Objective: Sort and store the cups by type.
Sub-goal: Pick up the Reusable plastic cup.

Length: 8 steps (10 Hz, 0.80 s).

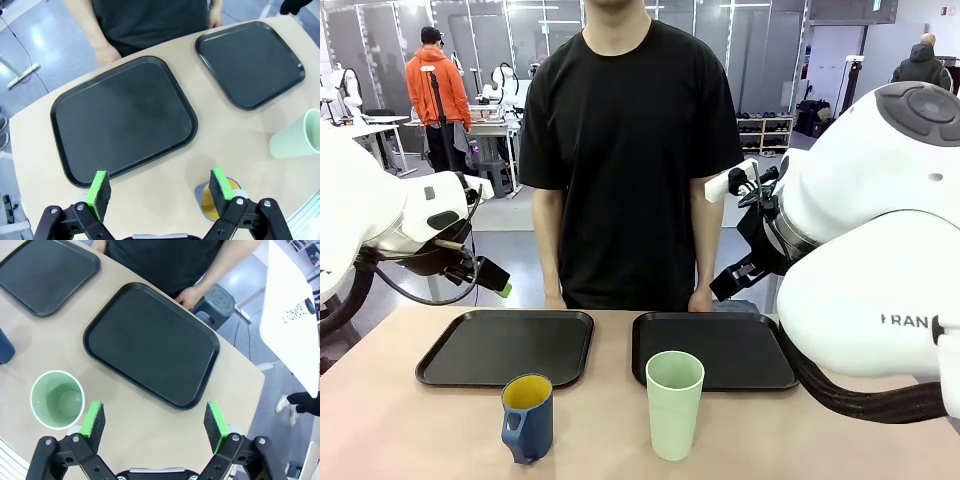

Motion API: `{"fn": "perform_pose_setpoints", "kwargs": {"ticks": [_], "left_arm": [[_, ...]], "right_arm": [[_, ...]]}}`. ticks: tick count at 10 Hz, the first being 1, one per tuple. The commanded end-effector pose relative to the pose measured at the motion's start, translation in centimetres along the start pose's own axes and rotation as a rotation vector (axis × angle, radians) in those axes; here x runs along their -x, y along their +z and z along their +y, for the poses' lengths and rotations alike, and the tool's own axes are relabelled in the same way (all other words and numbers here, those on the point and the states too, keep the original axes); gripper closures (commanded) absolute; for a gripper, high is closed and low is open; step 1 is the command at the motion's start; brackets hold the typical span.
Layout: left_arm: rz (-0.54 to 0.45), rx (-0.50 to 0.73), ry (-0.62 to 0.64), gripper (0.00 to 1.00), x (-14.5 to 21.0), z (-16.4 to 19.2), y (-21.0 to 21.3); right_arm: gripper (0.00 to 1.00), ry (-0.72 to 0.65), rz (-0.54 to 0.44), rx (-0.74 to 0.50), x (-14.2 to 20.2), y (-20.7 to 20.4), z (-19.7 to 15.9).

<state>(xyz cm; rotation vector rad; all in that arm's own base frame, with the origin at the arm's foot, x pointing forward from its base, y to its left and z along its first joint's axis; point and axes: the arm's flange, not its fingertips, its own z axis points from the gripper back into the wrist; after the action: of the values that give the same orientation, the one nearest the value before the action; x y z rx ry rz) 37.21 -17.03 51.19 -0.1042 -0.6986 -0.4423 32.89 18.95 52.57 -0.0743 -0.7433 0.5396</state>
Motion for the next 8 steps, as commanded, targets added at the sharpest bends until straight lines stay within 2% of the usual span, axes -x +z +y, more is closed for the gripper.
{"fn": "perform_pose_setpoints", "kwargs": {"ticks": [1,2,3,4,7,8], "left_arm": [[0.002,0.000,0.014,0.00,1.1,0.0,-0.4],[0.008,-0.003,0.014,0.00,1.3,0.1,-0.5],[0.008,-0.021,-0.026,0.00,2.0,0.4,-0.2],[0.007,0.000,0.001,0.00,0.3,0.0,-0.2],[0.008,-0.003,-0.001,0.00,0.4,0.1,-0.3],[0.011,0.000,0.005,0.00,-0.2,1.7,-2.0]], "right_arm": [[0.00,-0.024,0.011,0.058,0.5,-0.8,0.5],[0.00,-0.028,0.010,0.080,0.6,-0.8,0.7],[0.00,-0.003,0.004,0.014,0.0,-0.1,0.0],[0.00,-0.003,0.004,0.014,0.0,-0.1,0.0],[0.00,-0.002,0.006,0.022,0.1,-0.2,0.1],[0.00,-0.059,-0.013,-0.043,-0.6,-1.4,-1.6]]}}
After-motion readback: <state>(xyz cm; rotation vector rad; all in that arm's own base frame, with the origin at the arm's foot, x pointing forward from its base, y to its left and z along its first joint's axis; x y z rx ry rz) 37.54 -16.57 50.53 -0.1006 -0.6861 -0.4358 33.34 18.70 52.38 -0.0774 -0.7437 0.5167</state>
